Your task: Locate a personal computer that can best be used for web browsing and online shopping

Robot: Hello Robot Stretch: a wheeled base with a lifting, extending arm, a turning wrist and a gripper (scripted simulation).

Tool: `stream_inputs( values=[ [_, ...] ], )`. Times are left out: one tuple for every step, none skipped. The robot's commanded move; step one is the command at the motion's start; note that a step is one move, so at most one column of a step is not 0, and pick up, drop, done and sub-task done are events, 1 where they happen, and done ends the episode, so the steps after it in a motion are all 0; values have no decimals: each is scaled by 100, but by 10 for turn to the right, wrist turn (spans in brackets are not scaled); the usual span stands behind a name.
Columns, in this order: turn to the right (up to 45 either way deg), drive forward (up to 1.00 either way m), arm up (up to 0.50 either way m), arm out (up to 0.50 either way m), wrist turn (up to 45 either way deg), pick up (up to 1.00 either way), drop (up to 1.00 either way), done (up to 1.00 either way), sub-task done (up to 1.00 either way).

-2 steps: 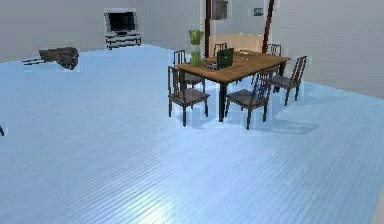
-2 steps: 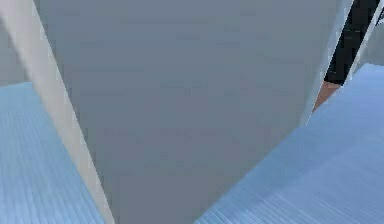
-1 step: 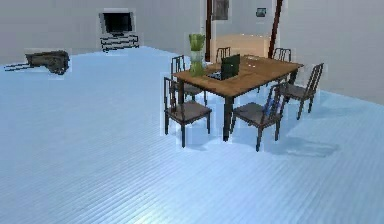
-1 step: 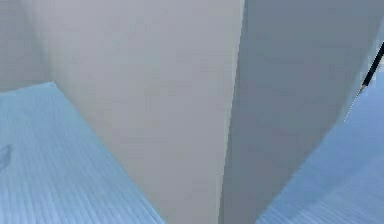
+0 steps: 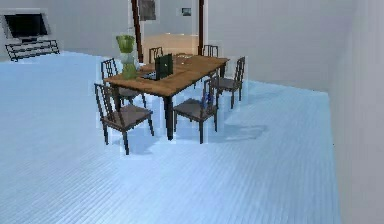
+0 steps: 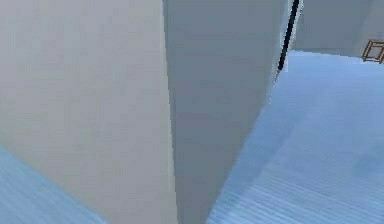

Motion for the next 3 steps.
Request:
stream_inputs(
  values=[
    [0,100,0,0,0,0,0,0,0],
    [0,35,0,0,0,0,0,0,0],
    [-180,0,0,0,0,0,0,0,0]
  ],
)
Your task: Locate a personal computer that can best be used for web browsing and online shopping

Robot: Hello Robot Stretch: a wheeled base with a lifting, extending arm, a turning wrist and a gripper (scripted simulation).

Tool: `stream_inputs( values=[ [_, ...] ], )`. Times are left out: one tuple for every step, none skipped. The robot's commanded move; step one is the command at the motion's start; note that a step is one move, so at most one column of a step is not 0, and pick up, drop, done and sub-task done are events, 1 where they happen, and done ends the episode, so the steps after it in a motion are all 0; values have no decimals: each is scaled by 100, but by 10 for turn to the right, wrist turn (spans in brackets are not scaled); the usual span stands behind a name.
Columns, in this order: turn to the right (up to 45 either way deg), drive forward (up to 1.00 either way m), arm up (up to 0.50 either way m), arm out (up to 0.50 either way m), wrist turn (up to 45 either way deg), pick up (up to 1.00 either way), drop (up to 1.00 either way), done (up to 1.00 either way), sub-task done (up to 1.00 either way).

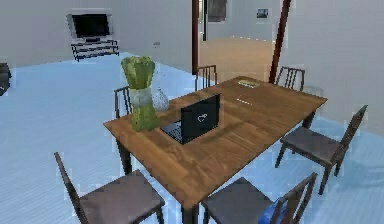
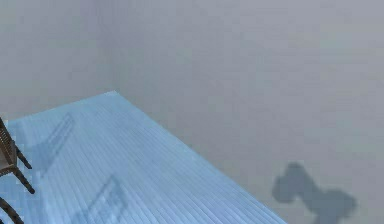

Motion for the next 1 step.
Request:
stream_inputs(
  values=[
    [0,0,0,0,0,0,0,100,0]
  ],
)
